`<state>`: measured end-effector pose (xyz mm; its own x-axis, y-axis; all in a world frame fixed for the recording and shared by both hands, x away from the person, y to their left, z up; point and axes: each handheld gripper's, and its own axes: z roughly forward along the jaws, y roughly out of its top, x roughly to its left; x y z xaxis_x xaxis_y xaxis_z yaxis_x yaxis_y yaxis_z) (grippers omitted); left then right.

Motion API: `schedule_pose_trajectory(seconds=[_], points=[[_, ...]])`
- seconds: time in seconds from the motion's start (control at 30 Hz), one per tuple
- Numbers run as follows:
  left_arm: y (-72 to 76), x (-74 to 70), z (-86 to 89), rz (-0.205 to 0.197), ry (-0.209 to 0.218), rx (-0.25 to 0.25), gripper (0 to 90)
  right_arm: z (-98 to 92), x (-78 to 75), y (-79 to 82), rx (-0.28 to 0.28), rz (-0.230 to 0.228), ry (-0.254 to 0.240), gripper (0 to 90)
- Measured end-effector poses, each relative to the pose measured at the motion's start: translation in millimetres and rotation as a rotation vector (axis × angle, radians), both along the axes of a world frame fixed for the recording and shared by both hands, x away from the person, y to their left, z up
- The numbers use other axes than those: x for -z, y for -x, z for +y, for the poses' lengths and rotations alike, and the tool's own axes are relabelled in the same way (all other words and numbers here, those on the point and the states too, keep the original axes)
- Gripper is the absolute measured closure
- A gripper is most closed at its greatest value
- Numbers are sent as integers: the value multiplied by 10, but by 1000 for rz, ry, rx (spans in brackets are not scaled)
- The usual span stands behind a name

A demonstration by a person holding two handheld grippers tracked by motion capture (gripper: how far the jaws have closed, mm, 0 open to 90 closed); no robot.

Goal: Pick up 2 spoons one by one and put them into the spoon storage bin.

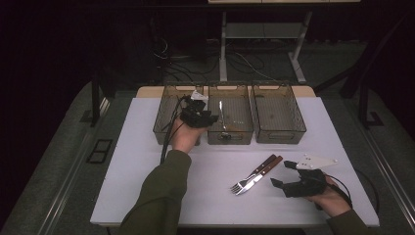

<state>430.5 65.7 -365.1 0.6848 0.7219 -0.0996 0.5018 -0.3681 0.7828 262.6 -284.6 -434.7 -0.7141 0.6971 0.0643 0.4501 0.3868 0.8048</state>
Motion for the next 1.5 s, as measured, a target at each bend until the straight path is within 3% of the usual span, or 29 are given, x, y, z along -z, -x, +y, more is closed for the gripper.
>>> schedule_pose_trajectory(seconds=[0.3,0.63,0.77,1.03,1.3,1.5], points=[[128,-92,120,-27,66,61,488,4,-1,3,2,0,1,181],[363,-51,225,-47,74,142,391,13,3,0,2,1,4,181],[454,-5,251,-53,54,172,362,15,2,4,6,8,2,181],[658,145,350,-60,65,179,315,10,-7,7,-7,0,-7,181],[920,320,530,-60,68,217,256,-12,-18,-3,13,6,-28,180],[1120,410,683,-64,80,218,222,-8,-18,0,11,3,-21,180]])
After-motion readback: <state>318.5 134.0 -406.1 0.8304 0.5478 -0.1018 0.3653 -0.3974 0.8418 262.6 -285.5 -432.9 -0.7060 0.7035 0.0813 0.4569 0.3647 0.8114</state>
